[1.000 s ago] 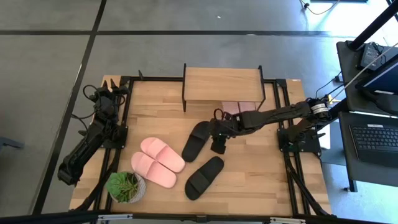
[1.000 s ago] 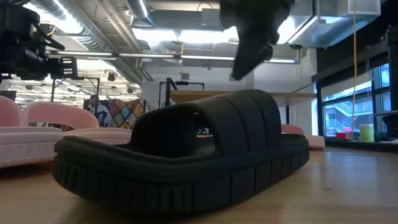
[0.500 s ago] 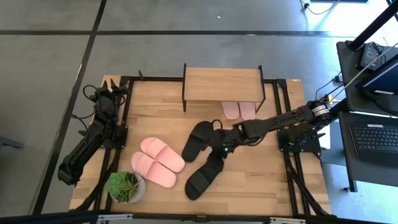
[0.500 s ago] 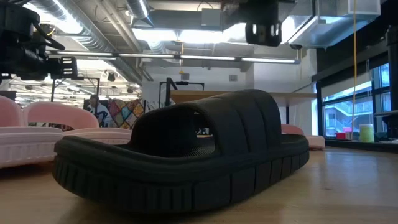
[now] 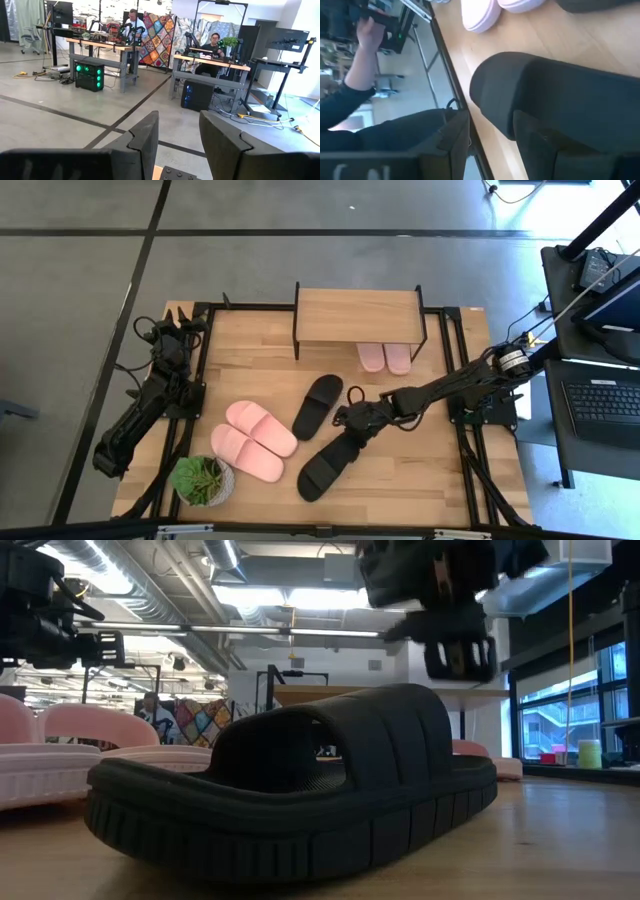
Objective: Pick and place slides into the shelf
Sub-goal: Put the black slipper on the shelf
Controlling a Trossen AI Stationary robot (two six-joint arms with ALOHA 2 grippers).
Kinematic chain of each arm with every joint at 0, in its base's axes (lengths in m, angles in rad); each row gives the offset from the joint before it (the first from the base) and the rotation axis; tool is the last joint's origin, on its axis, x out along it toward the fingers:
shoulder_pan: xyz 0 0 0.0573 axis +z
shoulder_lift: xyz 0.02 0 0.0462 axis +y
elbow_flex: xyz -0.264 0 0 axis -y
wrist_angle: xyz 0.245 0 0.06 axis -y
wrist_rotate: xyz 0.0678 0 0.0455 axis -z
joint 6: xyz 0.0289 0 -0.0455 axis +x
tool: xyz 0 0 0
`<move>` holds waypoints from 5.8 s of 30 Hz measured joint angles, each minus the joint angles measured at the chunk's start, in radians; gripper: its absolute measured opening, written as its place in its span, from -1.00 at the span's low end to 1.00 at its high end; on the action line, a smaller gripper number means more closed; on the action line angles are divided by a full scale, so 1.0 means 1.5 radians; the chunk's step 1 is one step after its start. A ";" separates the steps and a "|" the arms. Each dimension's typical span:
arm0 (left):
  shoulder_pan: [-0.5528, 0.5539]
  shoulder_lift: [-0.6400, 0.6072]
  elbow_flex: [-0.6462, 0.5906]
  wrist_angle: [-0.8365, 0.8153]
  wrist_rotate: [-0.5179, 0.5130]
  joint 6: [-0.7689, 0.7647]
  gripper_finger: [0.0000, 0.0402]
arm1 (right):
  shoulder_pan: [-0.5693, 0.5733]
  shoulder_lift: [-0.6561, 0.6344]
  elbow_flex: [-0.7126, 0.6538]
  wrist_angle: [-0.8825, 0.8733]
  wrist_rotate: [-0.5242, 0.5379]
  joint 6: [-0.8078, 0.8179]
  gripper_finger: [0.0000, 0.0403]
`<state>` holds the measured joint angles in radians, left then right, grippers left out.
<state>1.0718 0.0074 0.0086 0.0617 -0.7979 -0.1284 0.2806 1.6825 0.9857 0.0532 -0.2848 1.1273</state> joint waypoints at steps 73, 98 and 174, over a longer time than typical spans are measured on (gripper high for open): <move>0.000 0.000 0.000 0.000 0.002 0.000 -0.33 | -0.021 -0.185 0.015 0.264 0.463 -0.209 -0.93; 0.000 0.000 0.000 0.000 0.005 -0.001 -0.33 | -0.210 -0.401 0.015 -0.047 0.996 0.051 -0.94; 0.000 0.000 0.000 0.003 0.046 0.000 -0.33 | -0.445 -0.198 0.015 -0.385 0.903 0.610 -0.38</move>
<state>1.0719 0.0071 0.0082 0.0657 -0.7296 -0.1290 -0.3870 1.3853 1.0077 -0.5249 1.0695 2.0422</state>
